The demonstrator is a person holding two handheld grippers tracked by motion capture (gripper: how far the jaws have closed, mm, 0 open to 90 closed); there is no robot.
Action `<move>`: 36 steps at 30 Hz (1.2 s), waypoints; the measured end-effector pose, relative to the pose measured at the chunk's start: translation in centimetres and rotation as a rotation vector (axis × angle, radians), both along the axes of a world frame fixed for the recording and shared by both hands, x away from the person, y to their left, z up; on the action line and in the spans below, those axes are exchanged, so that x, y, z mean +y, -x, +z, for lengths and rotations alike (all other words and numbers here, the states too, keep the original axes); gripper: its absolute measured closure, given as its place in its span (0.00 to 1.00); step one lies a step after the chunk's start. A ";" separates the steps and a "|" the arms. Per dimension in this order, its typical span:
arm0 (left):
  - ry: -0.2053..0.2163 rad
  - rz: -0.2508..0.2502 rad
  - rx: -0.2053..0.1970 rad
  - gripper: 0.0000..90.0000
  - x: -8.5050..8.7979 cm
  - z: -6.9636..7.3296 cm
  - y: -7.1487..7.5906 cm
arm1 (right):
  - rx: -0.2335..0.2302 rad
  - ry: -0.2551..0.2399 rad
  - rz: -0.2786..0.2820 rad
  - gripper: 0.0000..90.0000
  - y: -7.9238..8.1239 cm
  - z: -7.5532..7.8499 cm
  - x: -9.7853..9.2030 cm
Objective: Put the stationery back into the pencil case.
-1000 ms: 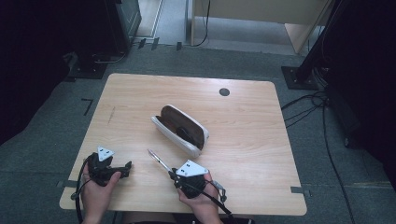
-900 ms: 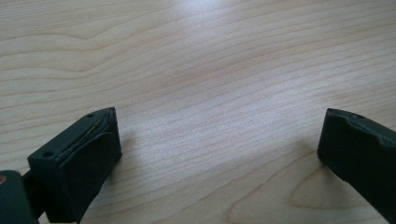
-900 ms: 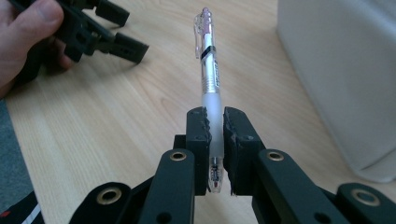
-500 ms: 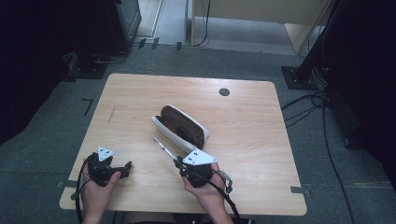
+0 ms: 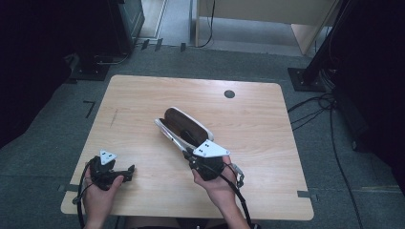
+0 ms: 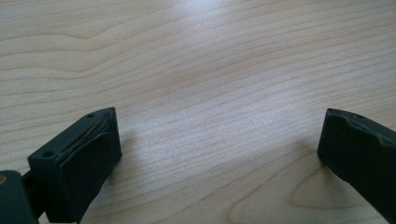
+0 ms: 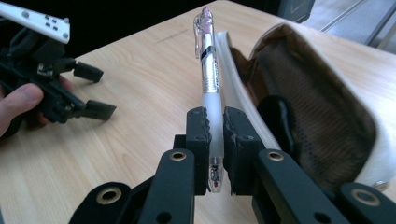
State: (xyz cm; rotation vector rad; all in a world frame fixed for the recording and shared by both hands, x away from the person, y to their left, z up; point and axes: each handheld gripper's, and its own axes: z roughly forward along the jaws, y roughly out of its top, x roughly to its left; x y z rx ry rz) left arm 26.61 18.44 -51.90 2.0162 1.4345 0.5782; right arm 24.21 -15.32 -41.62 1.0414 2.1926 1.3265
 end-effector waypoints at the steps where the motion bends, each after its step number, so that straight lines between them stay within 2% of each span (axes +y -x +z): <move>1: 0.000 0.000 0.000 0.00 0.0 0.0 0.0 | -0.002 -0.002 -0.004 0.91 -0.1 0.2 -0.1; 10: 0.001 0.000 0.001 0.00 0.0 0.0 0.0 | -0.026 -0.002 -0.029 0.91 -1.4 1.4 -1.2; 17: 0.000 0.000 0.001 0.00 0.0 0.0 0.0 | -0.017 0.004 -0.049 0.91 -2.7 1.3 -1.9; 30: 0.000 0.000 -0.001 0.00 0.0 0.0 0.0 | 0.038 0.001 -0.073 0.91 -5.5 -0.7 -2.8; 36: 0.000 0.000 -0.001 0.00 0.0 0.0 0.0 | 0.068 0.011 -0.066 0.91 -6.5 -1.9 -2.7</move>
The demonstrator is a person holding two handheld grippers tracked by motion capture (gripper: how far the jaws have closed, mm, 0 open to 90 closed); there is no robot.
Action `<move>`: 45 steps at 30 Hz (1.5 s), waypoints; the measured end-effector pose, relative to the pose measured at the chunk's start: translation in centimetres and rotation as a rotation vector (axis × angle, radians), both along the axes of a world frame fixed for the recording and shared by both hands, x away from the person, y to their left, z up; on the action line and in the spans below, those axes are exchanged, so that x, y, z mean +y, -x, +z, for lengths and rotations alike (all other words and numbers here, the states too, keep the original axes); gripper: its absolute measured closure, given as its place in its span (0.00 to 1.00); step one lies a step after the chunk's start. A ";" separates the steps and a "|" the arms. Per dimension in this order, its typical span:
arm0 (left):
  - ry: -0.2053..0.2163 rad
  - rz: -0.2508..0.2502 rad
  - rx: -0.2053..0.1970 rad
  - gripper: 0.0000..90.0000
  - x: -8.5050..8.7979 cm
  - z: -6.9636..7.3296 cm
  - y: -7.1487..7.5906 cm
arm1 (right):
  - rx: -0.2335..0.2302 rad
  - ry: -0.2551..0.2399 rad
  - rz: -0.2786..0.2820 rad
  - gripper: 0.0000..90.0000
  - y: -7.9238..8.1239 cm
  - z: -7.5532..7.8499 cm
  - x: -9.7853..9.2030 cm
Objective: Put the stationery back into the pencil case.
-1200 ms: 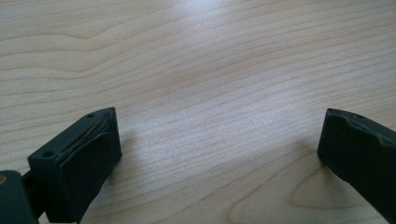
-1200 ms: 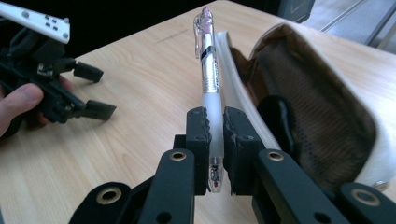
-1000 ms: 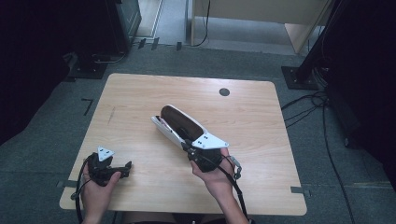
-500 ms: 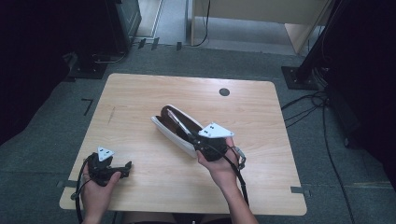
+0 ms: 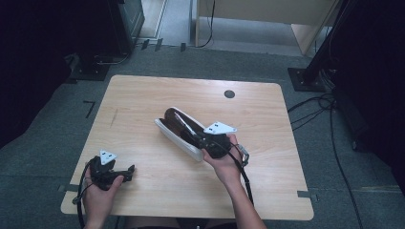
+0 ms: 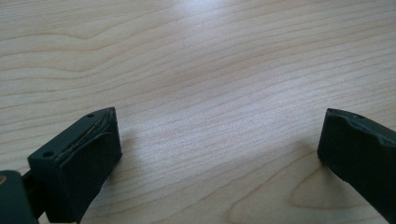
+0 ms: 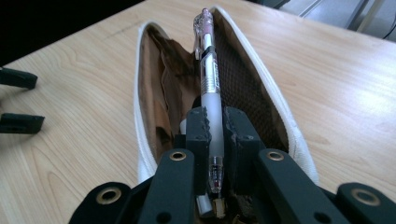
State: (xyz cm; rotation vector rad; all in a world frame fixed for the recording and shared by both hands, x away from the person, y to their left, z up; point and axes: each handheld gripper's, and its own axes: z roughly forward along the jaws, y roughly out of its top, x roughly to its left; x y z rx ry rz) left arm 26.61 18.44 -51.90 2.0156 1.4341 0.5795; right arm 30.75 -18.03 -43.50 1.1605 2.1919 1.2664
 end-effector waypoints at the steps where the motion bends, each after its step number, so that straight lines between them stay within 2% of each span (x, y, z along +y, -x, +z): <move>1: 0.000 0.000 0.001 0.00 0.0 0.0 0.0 | 0.007 0.003 0.003 0.91 -0.2 -0.2 0.0; 5: -0.002 -0.002 0.001 0.00 0.0 0.0 0.0 | 0.031 -0.001 0.004 0.91 -0.6 -0.8 0.0; 17: 0.001 0.000 0.001 0.00 0.0 0.0 0.0 | 0.060 -0.003 0.026 0.90 -1.4 -1.9 0.0; 25: 0.000 0.000 0.001 0.00 0.0 0.0 0.0 | 0.085 -0.005 0.067 0.90 -1.4 -2.3 0.4; 38: 0.000 0.000 0.001 0.00 0.0 0.0 0.0 | 0.139 -0.015 0.077 0.89 -1.9 -2.9 0.3; 45: 0.000 0.000 0.001 0.00 0.0 0.0 0.0 | 0.145 -0.010 0.085 0.89 -2.1 -3.2 0.2</move>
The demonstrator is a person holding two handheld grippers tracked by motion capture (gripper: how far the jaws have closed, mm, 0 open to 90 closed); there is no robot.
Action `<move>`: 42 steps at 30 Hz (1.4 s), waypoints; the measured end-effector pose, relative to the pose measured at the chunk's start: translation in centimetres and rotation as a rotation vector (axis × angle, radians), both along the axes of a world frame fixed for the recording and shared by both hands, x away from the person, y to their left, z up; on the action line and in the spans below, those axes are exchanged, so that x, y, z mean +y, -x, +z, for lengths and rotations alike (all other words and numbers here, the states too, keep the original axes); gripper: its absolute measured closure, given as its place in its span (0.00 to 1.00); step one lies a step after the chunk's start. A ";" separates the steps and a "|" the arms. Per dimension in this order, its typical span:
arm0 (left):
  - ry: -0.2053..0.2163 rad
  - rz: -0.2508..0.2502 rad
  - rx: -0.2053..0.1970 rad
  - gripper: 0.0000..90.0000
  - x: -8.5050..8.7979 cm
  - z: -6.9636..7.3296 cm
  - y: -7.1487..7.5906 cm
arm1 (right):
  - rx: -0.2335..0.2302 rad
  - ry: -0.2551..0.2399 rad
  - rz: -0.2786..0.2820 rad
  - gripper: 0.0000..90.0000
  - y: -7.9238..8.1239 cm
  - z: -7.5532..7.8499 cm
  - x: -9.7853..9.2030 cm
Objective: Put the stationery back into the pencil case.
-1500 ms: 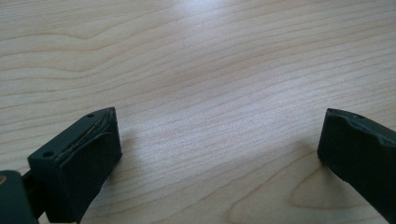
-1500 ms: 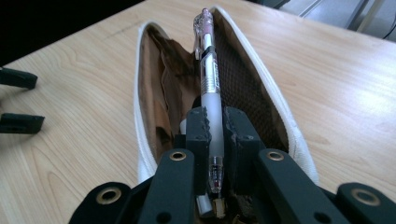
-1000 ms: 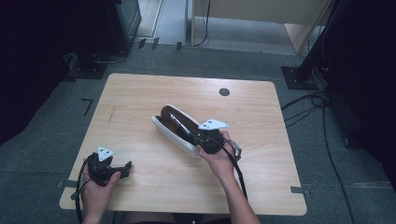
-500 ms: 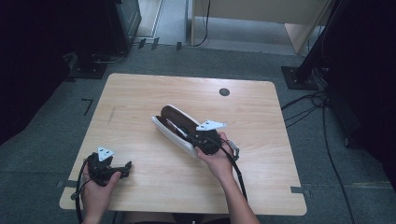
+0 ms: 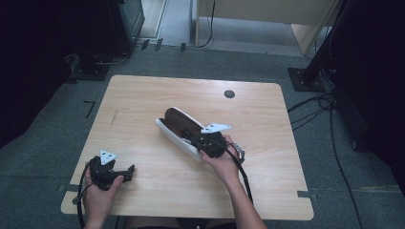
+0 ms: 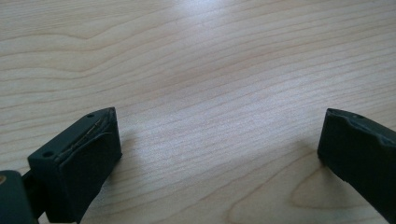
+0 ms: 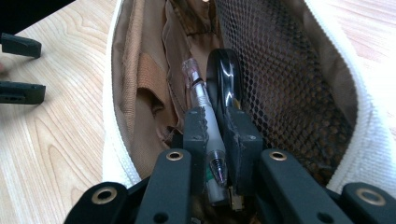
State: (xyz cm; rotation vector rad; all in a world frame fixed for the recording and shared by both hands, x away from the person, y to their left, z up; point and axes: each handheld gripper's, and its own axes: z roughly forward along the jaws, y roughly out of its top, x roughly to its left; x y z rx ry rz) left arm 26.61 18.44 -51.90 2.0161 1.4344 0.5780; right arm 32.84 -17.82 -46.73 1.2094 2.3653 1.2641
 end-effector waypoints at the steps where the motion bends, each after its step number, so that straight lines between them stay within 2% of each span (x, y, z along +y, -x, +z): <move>1: 0.000 0.000 0.000 0.00 0.0 0.0 0.0 | 0.000 0.000 0.001 0.89 0.0 0.0 0.0; 4: 0.000 0.000 0.000 0.00 0.0 0.0 0.0 | -0.001 0.006 0.007 0.89 -0.1 0.1 -0.1; 10: 0.000 0.000 0.000 0.00 0.0 0.0 0.0 | -0.025 -0.022 -0.009 0.87 0.1 0.6 -0.4; 23: 0.002 0.001 -0.001 0.00 0.0 0.0 0.0 | -0.124 -0.050 -0.047 0.93 1.3 2.3 -1.5; 29: 0.000 0.001 -0.001 0.00 0.0 0.0 0.0 | -0.153 -0.081 -0.061 0.92 2.2 3.4 -2.5; 34: 0.001 0.001 -0.001 0.00 0.0 0.0 0.0 | -0.169 -0.107 -0.078 0.81 3.0 3.9 -3.4; 38: 0.002 0.001 -0.001 0.00 0.0 0.0 0.0 | -0.177 -0.125 -0.128 0.69 3.9 4.5 -4.4; 42: 0.001 0.001 -0.001 0.00 0.0 0.0 0.0 | -0.172 -0.105 -0.144 0.59 4.5 4.8 -5.0</move>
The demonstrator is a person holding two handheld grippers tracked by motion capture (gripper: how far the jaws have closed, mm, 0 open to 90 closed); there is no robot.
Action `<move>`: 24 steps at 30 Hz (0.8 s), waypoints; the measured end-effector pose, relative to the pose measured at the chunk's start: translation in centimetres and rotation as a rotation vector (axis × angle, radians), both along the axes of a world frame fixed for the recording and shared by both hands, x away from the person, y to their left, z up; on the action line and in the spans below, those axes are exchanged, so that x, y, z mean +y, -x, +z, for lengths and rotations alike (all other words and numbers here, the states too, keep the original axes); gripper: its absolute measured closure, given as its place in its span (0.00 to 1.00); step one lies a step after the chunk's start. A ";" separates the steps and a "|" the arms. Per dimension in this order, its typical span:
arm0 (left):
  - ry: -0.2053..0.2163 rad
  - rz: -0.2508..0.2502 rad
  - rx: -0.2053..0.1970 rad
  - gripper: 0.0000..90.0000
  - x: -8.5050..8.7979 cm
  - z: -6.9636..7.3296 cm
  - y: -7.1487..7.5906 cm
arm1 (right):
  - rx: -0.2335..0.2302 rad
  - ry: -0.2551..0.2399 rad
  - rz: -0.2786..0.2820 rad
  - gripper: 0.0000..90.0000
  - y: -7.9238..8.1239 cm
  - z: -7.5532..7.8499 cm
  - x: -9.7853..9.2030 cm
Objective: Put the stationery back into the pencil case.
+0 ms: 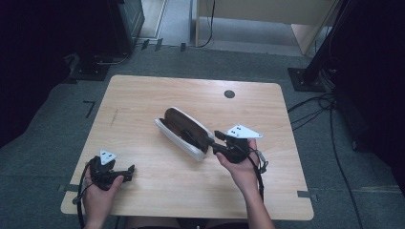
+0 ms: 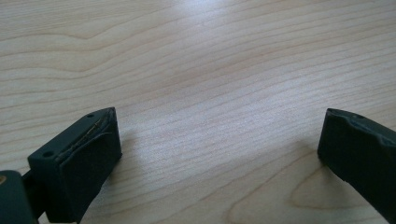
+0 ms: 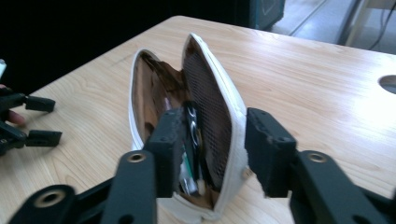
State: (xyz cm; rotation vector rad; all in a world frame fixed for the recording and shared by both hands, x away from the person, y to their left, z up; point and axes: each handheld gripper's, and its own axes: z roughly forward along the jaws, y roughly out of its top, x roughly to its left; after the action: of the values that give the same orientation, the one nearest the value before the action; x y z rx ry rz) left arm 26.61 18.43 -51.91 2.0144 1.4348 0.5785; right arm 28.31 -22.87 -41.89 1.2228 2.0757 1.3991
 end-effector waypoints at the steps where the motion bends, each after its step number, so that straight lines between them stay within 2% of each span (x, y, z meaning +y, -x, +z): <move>1: 0.000 0.000 0.000 0.00 0.0 0.0 0.0 | -0.003 0.005 -0.006 0.56 0.1 0.1 -0.1; 3: 0.002 0.001 -0.001 0.00 0.0 0.0 0.0 | -0.002 0.007 -0.021 0.52 0.4 0.2 -0.4; 6: 0.000 0.000 0.000 0.00 0.0 0.0 0.0 | 0.004 0.006 -0.053 0.39 0.7 0.3 -1.1; 9: -0.001 -0.001 0.001 0.00 0.0 0.0 0.0 | 0.024 0.024 -0.074 0.13 0.9 0.2 -1.8; 12: -0.001 -0.001 0.001 0.00 0.0 0.0 0.0 | 0.040 0.053 -0.112 0.00 1.2 -0.1 -2.3; 17: -0.001 -0.001 0.001 0.00 0.0 0.0 0.0 | 0.048 0.081 -0.169 0.00 1.9 -0.8 -3.4; 24: -0.001 -0.001 0.001 0.00 0.0 0.0 0.0 | 0.072 0.088 -0.215 0.00 2.8 -1.9 -5.0</move>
State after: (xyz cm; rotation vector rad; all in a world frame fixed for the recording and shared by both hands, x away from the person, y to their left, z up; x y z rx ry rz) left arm 26.61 18.44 -51.90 2.0157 1.4348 0.5781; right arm 25.52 -27.88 -43.75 1.4302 1.9612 1.1721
